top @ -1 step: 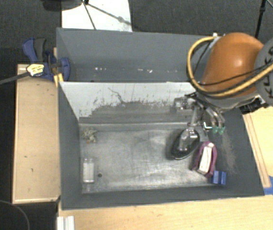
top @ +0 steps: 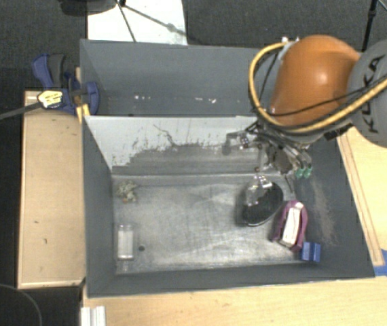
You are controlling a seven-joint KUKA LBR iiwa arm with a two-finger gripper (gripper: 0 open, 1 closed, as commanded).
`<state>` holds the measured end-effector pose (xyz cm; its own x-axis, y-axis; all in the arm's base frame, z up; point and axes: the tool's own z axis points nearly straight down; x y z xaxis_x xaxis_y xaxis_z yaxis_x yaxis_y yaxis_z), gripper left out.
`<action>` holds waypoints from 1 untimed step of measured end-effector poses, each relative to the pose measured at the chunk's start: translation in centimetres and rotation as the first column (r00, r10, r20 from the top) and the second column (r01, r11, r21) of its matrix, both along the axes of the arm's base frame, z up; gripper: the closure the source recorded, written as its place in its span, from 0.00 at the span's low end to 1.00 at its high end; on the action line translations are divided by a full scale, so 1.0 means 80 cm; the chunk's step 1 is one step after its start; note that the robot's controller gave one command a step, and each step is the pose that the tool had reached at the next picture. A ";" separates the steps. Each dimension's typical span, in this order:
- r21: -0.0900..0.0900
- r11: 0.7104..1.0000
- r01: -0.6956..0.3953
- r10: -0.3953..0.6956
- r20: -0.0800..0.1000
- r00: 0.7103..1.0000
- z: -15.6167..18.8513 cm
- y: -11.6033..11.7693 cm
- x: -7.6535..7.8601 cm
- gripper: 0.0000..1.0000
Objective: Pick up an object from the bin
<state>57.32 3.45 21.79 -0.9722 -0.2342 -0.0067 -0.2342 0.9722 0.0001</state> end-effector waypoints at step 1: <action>-0.002 0.974 0.227 -0.227 -0.009 0.974 -0.104 -0.055 -0.021 0.00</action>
Offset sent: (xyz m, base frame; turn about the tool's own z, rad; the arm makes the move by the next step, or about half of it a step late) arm -0.0162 -0.0432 -0.0813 0.2277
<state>55.63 -0.97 13.50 -1.0000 -0.0074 0.0029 -0.0074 1.0000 -0.0001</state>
